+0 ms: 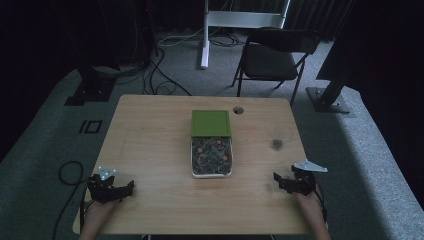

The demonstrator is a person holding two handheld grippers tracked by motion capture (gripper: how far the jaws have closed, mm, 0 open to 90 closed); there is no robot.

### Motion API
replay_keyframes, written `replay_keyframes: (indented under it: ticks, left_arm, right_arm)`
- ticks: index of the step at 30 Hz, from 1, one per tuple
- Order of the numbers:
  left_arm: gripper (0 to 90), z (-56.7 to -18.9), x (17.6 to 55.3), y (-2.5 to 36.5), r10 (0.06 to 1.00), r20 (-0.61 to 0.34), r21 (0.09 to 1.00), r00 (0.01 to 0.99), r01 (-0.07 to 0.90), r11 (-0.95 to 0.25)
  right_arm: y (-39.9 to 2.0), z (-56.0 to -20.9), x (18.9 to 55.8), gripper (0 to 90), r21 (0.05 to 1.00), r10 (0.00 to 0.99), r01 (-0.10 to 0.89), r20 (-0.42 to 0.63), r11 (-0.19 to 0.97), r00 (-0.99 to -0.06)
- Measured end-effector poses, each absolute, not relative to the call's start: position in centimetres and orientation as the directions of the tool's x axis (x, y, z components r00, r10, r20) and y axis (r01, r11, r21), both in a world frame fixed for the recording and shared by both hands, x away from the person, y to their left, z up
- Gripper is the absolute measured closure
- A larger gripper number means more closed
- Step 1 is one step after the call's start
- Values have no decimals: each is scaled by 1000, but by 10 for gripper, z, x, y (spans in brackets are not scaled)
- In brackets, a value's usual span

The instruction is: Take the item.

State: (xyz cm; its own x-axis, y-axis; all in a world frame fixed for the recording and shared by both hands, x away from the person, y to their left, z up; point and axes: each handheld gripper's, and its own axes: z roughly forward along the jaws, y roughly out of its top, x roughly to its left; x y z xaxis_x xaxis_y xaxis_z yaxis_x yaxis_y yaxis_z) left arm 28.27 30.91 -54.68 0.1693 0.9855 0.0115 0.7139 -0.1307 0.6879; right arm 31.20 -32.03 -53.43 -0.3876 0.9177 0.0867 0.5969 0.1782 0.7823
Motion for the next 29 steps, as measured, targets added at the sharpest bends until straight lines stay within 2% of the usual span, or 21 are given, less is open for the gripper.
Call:
replay_keyframes:
  ticks: [14, 29]
  left_arm:
    - [17, -547, 283, 309, 985, 13, 686, 171, 715, -133]
    - [17, -547, 283, 309, 985, 13, 687, 170, 715, -133]
  right_arm:
    - [-320, -548, 292, 131, 756, 895, 603, 52, 255, -443]
    - [-313, -552, 292, 132, 730, 884, 609, 13, 311, -467]
